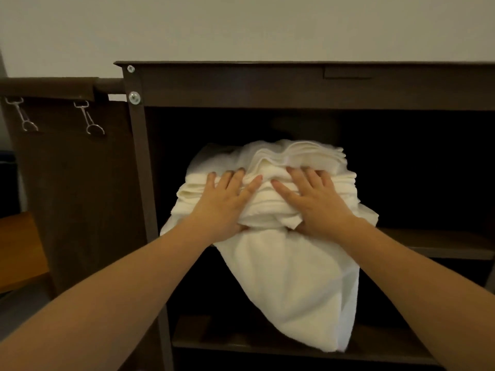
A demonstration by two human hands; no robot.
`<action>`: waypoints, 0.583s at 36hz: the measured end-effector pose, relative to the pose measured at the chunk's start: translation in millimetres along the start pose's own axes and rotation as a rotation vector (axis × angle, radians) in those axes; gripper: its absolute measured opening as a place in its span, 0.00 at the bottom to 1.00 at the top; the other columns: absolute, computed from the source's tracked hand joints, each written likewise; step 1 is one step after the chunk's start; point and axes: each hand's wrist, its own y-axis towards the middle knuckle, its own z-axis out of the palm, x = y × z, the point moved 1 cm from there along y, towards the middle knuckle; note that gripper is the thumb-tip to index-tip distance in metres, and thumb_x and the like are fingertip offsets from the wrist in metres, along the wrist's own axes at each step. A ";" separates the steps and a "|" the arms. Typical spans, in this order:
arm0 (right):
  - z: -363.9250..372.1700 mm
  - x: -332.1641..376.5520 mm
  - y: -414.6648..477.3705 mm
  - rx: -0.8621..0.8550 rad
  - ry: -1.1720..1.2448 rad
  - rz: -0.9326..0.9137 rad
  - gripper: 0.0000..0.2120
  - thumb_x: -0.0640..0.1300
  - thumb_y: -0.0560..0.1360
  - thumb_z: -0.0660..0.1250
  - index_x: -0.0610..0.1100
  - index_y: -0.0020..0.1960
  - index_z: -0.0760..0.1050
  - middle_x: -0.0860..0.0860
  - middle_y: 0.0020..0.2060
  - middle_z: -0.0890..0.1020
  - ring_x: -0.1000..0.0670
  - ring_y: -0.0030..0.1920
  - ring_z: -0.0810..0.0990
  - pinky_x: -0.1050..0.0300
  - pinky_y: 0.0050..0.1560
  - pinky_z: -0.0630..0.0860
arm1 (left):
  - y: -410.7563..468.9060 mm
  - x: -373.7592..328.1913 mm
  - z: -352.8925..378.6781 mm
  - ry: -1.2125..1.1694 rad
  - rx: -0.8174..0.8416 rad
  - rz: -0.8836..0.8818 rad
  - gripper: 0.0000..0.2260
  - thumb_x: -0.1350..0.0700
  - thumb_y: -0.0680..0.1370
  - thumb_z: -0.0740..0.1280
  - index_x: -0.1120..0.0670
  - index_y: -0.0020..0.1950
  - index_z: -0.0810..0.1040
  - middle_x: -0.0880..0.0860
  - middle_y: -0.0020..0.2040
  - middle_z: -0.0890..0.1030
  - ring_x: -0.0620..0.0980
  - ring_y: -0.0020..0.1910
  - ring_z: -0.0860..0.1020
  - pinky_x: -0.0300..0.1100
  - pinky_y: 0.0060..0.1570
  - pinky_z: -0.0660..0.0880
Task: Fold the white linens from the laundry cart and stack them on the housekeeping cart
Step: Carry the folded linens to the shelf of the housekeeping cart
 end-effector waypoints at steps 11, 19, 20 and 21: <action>7.3 7.7 -14.1 0.423 0.281 -0.140 0.56 0.82 0.59 0.54 0.59 0.75 0.31 0.48 0.69 0.20 0.43 0.68 0.18 0.39 0.70 0.26 | 7.7 3.8 24.6 -0.171 0.174 -0.078 0.47 0.26 0.69 0.55 0.44 0.77 0.35 0.56 0.78 0.41 0.59 0.77 0.42 0.61 0.73 0.41; 15.6 15.8 -40.5 0.259 0.128 -0.223 0.30 0.53 0.70 0.67 0.50 0.69 0.63 0.46 0.68 0.64 0.41 0.66 0.66 0.47 0.64 0.64 | -16.4 -4.8 22.3 -0.088 0.226 0.135 0.55 0.21 0.63 0.59 0.44 0.77 0.35 0.59 0.75 0.28 0.59 0.73 0.28 0.66 0.70 0.33; 14.9 13.5 -40.5 0.238 0.177 -0.234 0.25 0.52 0.69 0.67 0.50 0.65 0.66 0.48 0.62 0.68 0.44 0.59 0.70 0.50 0.54 0.67 | -18.9 -6.2 21.4 -0.060 0.198 0.175 0.50 0.24 0.65 0.60 0.43 0.78 0.42 0.58 0.76 0.31 0.60 0.75 0.30 0.66 0.70 0.33; 14.5 11.5 -40.2 0.237 0.217 -0.246 0.22 0.50 0.69 0.67 0.50 0.61 0.68 0.50 0.58 0.70 0.46 0.53 0.72 0.53 0.47 0.67 | -20.0 -8.3 20.7 -0.045 0.149 0.228 0.42 0.27 0.68 0.61 0.43 0.77 0.53 0.59 0.78 0.37 0.61 0.76 0.35 0.67 0.70 0.34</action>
